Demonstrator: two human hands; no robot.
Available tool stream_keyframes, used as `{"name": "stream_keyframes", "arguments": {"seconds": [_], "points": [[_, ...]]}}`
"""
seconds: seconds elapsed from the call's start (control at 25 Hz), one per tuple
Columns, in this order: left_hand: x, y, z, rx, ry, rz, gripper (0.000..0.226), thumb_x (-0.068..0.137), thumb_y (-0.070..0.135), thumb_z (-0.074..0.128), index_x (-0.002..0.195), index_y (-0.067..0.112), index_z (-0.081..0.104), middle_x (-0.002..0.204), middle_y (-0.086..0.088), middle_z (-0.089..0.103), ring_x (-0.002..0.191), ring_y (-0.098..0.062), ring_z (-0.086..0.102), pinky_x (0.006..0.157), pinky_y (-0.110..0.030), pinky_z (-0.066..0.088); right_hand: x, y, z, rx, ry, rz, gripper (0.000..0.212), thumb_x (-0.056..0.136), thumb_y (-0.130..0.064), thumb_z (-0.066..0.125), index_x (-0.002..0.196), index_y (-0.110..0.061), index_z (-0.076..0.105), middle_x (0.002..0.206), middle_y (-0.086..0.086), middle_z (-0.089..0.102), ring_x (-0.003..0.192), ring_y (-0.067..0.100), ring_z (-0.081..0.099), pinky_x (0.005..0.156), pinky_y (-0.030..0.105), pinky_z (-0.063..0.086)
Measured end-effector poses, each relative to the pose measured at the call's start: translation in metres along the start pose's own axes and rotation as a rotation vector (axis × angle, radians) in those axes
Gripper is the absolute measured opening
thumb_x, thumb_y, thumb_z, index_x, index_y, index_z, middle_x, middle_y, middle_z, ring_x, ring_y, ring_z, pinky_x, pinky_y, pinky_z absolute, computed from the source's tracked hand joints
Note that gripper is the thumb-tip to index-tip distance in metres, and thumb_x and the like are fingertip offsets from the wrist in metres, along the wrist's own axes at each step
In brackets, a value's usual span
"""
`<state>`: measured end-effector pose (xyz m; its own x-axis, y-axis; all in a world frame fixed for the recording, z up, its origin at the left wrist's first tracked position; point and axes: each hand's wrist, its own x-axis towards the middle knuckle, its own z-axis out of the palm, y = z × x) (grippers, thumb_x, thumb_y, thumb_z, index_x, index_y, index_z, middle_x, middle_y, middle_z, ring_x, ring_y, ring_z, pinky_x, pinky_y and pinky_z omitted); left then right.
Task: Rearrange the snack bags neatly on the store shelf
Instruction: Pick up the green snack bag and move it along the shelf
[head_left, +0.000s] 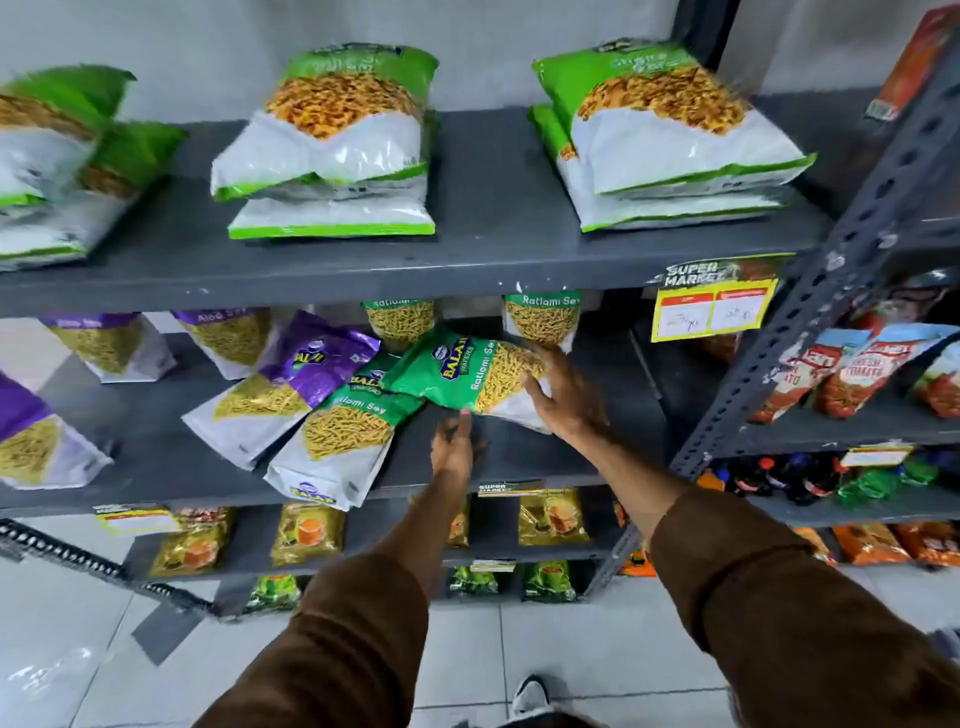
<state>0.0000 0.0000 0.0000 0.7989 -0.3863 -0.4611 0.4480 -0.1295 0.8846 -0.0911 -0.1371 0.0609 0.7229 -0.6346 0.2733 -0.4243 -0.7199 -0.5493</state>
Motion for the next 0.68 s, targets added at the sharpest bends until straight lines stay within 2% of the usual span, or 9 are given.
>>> {"name": "stream_keyframes", "arguments": {"seconds": [0.08, 0.16, 0.24, 0.36, 0.4, 0.48, 0.52, 0.6, 0.68], "points": [[0.005, 0.004, 0.017, -0.094, -0.010, -0.088, 0.033, 0.094, 0.043, 0.057, 0.090, 0.010, 0.052, 0.082, -0.017, 0.062, 0.052, -0.018, 0.064, 0.052, -0.027, 0.053, 0.022, 0.010, 0.000, 0.050, -0.024, 0.074, 0.045, 0.095, -0.039, 0.045, 0.137, -0.023, 0.048, 0.140, 0.008, 0.058, 0.123, 0.032, 0.057, 0.094, 0.040, 0.048], [0.008, 0.005, 0.028, -0.097, -0.026, -0.111, 0.034, 0.095, 0.042, 0.056, 0.093, 0.009, 0.052, 0.078, -0.014, 0.058, 0.046, -0.011, 0.061, 0.047, -0.023, 0.050, 0.039, 0.020, 0.002, 0.067, -0.147, 0.162, 0.044, 0.097, -0.035, 0.043, 0.137, -0.017, 0.049, 0.140, 0.015, 0.057, 0.125, 0.035, 0.055, 0.098, 0.041, 0.045], [0.010, 0.003, 0.038, -0.120, -0.052, -0.134, 0.030, 0.095, 0.041, 0.057, 0.095, 0.011, 0.053, 0.082, -0.010, 0.058, 0.060, -0.013, 0.064, 0.057, -0.027, 0.052, 0.053, 0.032, 0.009, 0.140, -0.245, 0.170, 0.053, 0.093, -0.042, 0.037, 0.137, -0.016, 0.049, 0.138, 0.018, 0.058, 0.124, 0.037, 0.056, 0.101, 0.046, 0.047], [0.019, -0.003, 0.048, -0.137, -0.056, -0.143, 0.042, 0.093, 0.039, 0.061, 0.116, 0.006, 0.051, 0.098, -0.012, 0.062, 0.074, -0.017, 0.066, 0.062, -0.030, 0.057, 0.065, 0.056, 0.028, 0.170, -0.327, 0.119, 0.046, 0.094, -0.020, 0.044, 0.141, -0.017, 0.049, 0.135, 0.024, 0.059, 0.120, 0.036, 0.059, 0.100, 0.044, 0.049], [0.020, -0.003, 0.049, -0.133, -0.046, -0.143, 0.045, 0.093, 0.039, 0.061, 0.121, 0.007, 0.047, 0.102, -0.013, 0.064, 0.080, -0.020, 0.068, 0.062, -0.031, 0.058, 0.064, 0.056, 0.032, 0.161, -0.322, 0.126, 0.046, 0.092, -0.020, 0.045, 0.138, -0.019, 0.051, 0.129, 0.025, 0.061, 0.116, 0.037, 0.060, 0.097, 0.046, 0.051], [0.022, -0.007, 0.049, -0.155, -0.024, -0.148, 0.039, 0.093, 0.041, 0.061, 0.117, 0.014, 0.047, 0.114, -0.013, 0.068, 0.099, -0.027, 0.070, 0.064, -0.034, 0.059, 0.056, 0.049, 0.029, 0.150, -0.313, 0.184, 0.048, 0.084, -0.037, 0.043, 0.127, -0.022, 0.056, 0.124, 0.025, 0.062, 0.114, 0.040, 0.058, 0.096, 0.052, 0.049], [0.026, -0.011, 0.048, -0.160, -0.009, -0.146, 0.036, 0.092, 0.043, 0.061, 0.114, 0.017, 0.050, 0.119, -0.013, 0.068, 0.107, -0.030, 0.069, 0.065, -0.035, 0.061, 0.052, 0.049, 0.030, 0.118, -0.321, 0.222, 0.053, 0.080, -0.047, 0.041, 0.125, -0.023, 0.056, 0.129, 0.024, 0.058, 0.119, 0.040, 0.053, 0.099, 0.054, 0.045], [0.024, -0.016, 0.040, -0.135, -0.003, -0.151, 0.038, 0.091, 0.047, 0.060, 0.114, 0.019, 0.056, 0.121, -0.012, 0.068, 0.110, -0.032, 0.068, 0.071, -0.041, 0.063, 0.036, 0.041, 0.024, 0.058, -0.362, 0.342, 0.065, 0.074, -0.059, 0.042, 0.128, -0.025, 0.055, 0.138, 0.024, 0.046, 0.129, 0.042, 0.043, 0.107, 0.053, 0.037], [0.020, -0.021, 0.030, -0.075, 0.002, -0.149, 0.043, 0.089, 0.051, 0.061, 0.119, 0.021, 0.059, 0.119, -0.010, 0.069, 0.105, -0.031, 0.069, 0.078, -0.050, 0.063, 0.021, 0.032, 0.021, 0.095, -0.364, 0.441, 0.067, 0.073, -0.062, 0.048, 0.127, -0.023, 0.057, 0.142, 0.025, 0.039, 0.134, 0.043, 0.037, 0.111, 0.052, 0.033]]}}
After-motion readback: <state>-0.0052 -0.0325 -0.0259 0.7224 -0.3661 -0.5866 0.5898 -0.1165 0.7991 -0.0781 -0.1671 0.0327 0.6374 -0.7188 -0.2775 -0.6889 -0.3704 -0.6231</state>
